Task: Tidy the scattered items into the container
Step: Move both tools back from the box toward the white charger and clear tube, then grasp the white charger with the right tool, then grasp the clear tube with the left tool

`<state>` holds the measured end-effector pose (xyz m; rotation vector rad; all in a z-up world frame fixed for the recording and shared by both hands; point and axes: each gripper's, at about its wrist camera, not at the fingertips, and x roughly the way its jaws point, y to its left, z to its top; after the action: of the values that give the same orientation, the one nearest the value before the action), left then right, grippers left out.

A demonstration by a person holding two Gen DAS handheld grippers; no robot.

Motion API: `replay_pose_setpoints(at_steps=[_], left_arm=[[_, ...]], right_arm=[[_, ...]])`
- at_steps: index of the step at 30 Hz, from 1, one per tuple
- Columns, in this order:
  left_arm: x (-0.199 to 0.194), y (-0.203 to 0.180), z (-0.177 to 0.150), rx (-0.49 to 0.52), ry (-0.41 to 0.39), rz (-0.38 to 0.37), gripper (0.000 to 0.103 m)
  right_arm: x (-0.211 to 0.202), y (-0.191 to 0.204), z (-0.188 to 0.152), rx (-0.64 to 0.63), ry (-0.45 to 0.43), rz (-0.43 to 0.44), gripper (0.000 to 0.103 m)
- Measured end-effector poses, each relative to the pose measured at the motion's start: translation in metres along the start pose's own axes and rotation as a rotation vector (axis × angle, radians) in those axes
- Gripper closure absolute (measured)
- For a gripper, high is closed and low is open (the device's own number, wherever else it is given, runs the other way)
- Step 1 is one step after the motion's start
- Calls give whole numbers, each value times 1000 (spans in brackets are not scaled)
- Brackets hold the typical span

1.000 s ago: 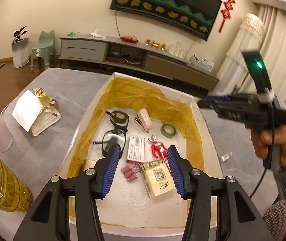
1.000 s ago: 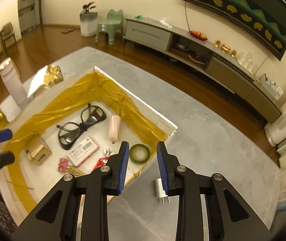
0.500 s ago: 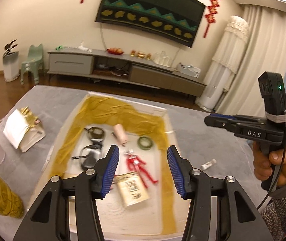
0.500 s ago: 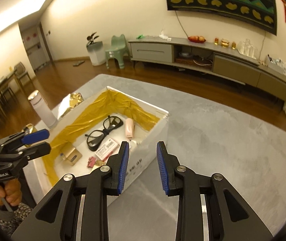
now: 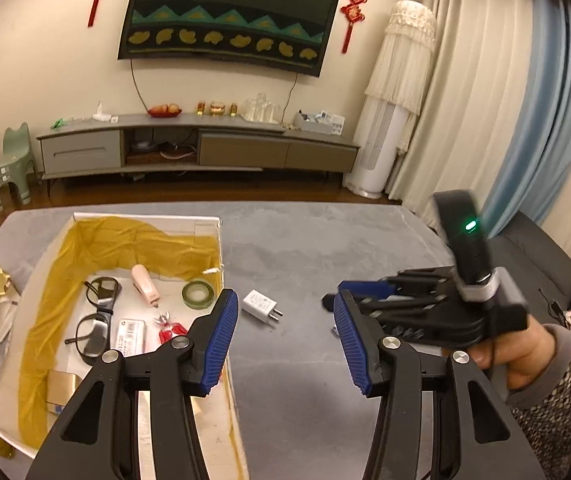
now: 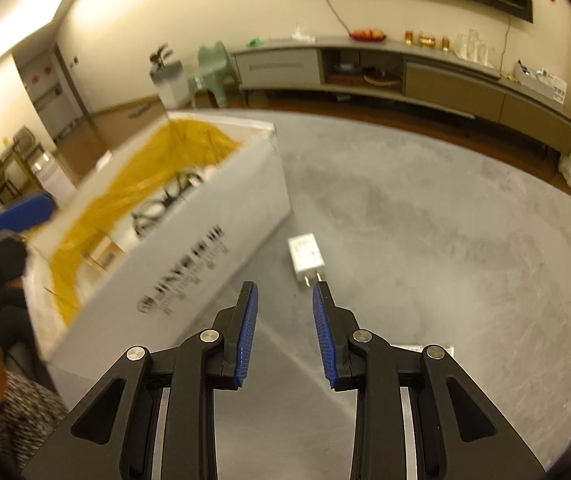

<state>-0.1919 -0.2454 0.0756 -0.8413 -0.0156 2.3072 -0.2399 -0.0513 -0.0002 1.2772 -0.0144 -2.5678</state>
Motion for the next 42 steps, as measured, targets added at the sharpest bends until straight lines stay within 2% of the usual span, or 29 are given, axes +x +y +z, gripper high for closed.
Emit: replay_pose_setpoints(at_steps=[4, 7, 12, 14, 15, 16, 21, 24, 28, 31, 35, 42], left_arm=[[9, -3, -2, 2, 27, -5, 51], [10, -6, -6, 18, 41, -16, 51], [14, -15, -11, 44, 68, -37, 51], [17, -19, -12, 60, 79, -44, 51], [18, -21, -12, 65, 81, -49, 51], [20, -23, -12, 69, 85, -49, 51], [30, -28, -9, 71, 98, -60, 51], [37, -41, -10, 101, 112, -67, 51], [53, -61, -12, 134, 143, -84, 51], [70, -77, -13, 150, 166, -96, 50], [94, -96, -15, 171, 196, -113, 50], [153, -124, -28, 228, 274, -107, 50]], right_arm=[[40, 0, 6, -53, 47, -36, 71], [72, 0, 12, -100, 84, -50, 63], [114, 0, 21, -173, 112, -105, 61], [124, -1, 22, -184, 117, -127, 62], [127, -3, 21, -175, 122, -125, 71], [127, -4, 21, -164, 120, -119, 71], [105, -21, 3, -63, 133, -40, 71], [81, -31, -23, -17, 162, 31, 71], [56, -37, -60, 18, 205, 83, 71], [33, -46, -86, 49, 216, 79, 71], [1, -74, -120, 121, 215, 32, 71], [-33, -131, -154, 279, 187, -1, 71]])
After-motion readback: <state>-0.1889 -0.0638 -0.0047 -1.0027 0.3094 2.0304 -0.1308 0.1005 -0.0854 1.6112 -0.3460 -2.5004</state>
